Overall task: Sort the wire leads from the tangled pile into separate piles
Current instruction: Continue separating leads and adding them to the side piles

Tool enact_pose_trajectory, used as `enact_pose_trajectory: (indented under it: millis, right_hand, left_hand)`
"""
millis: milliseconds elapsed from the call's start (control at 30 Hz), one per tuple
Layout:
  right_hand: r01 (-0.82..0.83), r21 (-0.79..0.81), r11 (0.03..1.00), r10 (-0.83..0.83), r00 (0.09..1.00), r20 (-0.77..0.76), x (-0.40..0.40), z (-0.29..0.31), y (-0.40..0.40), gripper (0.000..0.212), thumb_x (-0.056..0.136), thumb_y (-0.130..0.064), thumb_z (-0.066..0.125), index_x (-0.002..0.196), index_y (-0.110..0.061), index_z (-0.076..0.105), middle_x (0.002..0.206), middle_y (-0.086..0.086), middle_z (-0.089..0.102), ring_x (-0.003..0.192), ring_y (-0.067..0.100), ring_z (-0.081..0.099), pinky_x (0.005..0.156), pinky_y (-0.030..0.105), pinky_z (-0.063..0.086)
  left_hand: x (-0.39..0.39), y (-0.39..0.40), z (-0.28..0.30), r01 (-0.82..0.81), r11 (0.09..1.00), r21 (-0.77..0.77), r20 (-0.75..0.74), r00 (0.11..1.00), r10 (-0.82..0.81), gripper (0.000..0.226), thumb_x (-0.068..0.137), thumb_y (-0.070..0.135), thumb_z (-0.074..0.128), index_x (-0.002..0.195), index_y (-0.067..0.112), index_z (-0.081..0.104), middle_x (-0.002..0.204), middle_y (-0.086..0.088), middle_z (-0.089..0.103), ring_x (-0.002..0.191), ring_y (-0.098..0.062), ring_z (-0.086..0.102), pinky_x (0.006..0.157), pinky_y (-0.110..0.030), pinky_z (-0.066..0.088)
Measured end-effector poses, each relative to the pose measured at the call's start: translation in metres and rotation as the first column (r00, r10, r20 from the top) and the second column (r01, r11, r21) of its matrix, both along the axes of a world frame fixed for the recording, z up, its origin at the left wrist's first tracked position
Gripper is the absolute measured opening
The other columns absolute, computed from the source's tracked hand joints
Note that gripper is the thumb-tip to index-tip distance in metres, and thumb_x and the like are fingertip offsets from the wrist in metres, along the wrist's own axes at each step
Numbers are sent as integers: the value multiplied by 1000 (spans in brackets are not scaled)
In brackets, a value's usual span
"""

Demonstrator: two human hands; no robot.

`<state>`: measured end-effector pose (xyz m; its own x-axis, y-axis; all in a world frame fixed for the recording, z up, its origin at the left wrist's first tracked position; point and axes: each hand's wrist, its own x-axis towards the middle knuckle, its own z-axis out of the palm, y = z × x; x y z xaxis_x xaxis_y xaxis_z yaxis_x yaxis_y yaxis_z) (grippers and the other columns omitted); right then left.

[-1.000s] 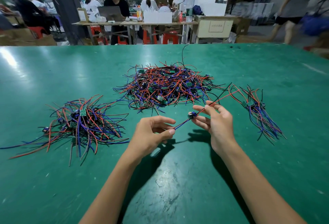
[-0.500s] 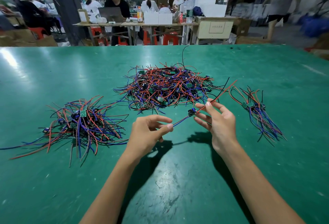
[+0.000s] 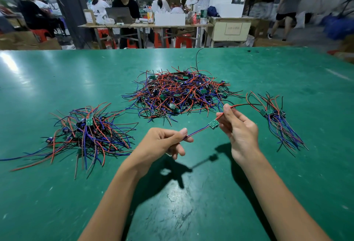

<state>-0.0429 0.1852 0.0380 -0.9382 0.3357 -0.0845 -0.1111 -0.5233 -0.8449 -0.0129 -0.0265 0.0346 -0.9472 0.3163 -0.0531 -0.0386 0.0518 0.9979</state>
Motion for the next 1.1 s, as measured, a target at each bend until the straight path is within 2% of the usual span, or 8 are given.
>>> enact_pose_trajectory:
  millis: [300, 500, 633, 733, 833, 900, 1000, 1100]
  right_hand:
    - [-47, 13, 999, 47, 999, 15, 0, -2, 1, 13, 95, -22, 68, 108, -19, 65, 83, 1, 78, 70, 10, 74, 63, 23, 61]
    - [221, 226, 949, -223, 975, -14, -11, 0, 9, 19, 106, -19, 49, 108, -20, 68, 76, 0, 52, 52, 12, 66, 49, 32, 59]
    - [316, 825, 469, -346, 925, -157, -58, 25, 68, 29, 104, -22, 46, 111, -17, 73, 82, 7, 69, 76, 28, 66, 72, 36, 50]
    - [142, 969, 204, -395, 917, -51, -96, 25, 122, 30, 103, -16, 44, 113, -4, 71, 104, 29, 69, 99, 43, 63, 83, 43, 49]
    - [-203, 979, -12, -474, 863, 173, -103, -6, 148, 34, 106, -18, 40, 113, 0, 68, 120, 25, 64, 122, 39, 51, 97, 42, 44]
    - [-254, 959, -126, -506, 848, 158, -102, -20, 150, 42, 107, -25, 34, 122, 2, 63, 130, 26, 58, 134, 35, 39, 105, 41, 35]
    - [50, 957, -287, -396, 903, -166, -111, -16, 126, 33, 103, -23, 48, 122, 0, 61, 124, 26, 60, 126, 38, 44, 100, 47, 36]
    - [86, 972, -220, -223, 965, -136, -113, -8, 77, 34, 99, -41, 55, 116, -15, 70, 113, 16, 70, 113, 36, 54, 92, 43, 43]
  left_hand:
    - [-1, 3, -4, -108, 993, -54, -43, 993, 106, 18, 85, 31, 78, 90, 14, 81, 75, -8, 75, 55, -8, 56, 60, -18, 50]
    - [4, 11, -4, -35, 993, -117, -37, 999, 31, 30, 92, 45, 65, 96, 19, 79, 87, -4, 78, 59, -10, 60, 66, -13, 50]
    - [0, 11, -5, -143, 983, -114, -16, 990, 142, 41, 102, 47, 48, 96, 22, 79, 89, -2, 78, 59, -15, 62, 60, -18, 45]
    - [-2, 10, -8, -182, 977, -112, -17, 983, 181, 37, 104, 38, 48, 94, 19, 79, 86, -3, 77, 58, -15, 62, 59, -23, 43]
    - [-2, 11, -11, -184, 973, -138, -14, 983, 184, 36, 104, 37, 49, 93, 20, 78, 84, -1, 77, 58, -12, 61, 59, -21, 43]
    - [-3, 11, -12, -185, 972, -143, -13, 983, 185, 36, 103, 37, 50, 92, 20, 79, 82, 0, 77, 58, -12, 61, 58, -20, 43]
    - [-5, 11, -14, -196, 970, -141, -25, 981, 194, 35, 103, 39, 50, 90, 23, 79, 82, 1, 76, 58, -12, 61, 56, -18, 44]
    - [-5, 12, -14, -214, 966, -147, -37, 977, 211, 35, 103, 39, 50, 89, 24, 79, 82, 1, 76, 58, -11, 61, 56, -18, 44]
